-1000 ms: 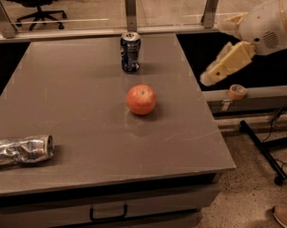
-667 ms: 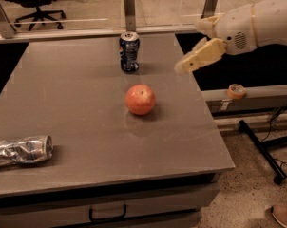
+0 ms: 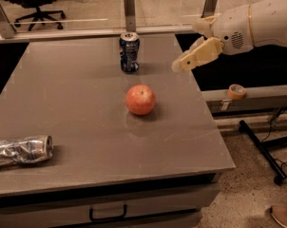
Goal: Move pepsi can near redbull can
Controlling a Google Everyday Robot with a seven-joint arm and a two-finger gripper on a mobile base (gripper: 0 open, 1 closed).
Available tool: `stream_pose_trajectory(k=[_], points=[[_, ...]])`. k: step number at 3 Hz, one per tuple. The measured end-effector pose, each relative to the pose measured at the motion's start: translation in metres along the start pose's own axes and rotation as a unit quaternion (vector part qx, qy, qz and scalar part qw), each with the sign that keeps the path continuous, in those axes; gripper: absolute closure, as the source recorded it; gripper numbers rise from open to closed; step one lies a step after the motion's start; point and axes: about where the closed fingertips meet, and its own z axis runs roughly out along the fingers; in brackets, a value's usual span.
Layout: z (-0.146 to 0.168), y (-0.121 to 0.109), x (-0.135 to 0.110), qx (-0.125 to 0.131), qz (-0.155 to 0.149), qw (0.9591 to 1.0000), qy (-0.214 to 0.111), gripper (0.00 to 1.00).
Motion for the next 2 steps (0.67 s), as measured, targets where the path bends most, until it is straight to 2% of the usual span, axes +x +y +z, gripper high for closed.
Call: stream_pose_trajectory(k=[1, 2], points=[[0.016, 0.002, 0.012, 0.014, 0.015, 0.9998, 0.001, 0.0], [0.055, -0.012, 0.035, 0.05, 0.047, 0.9976, -0.003, 0.0]])
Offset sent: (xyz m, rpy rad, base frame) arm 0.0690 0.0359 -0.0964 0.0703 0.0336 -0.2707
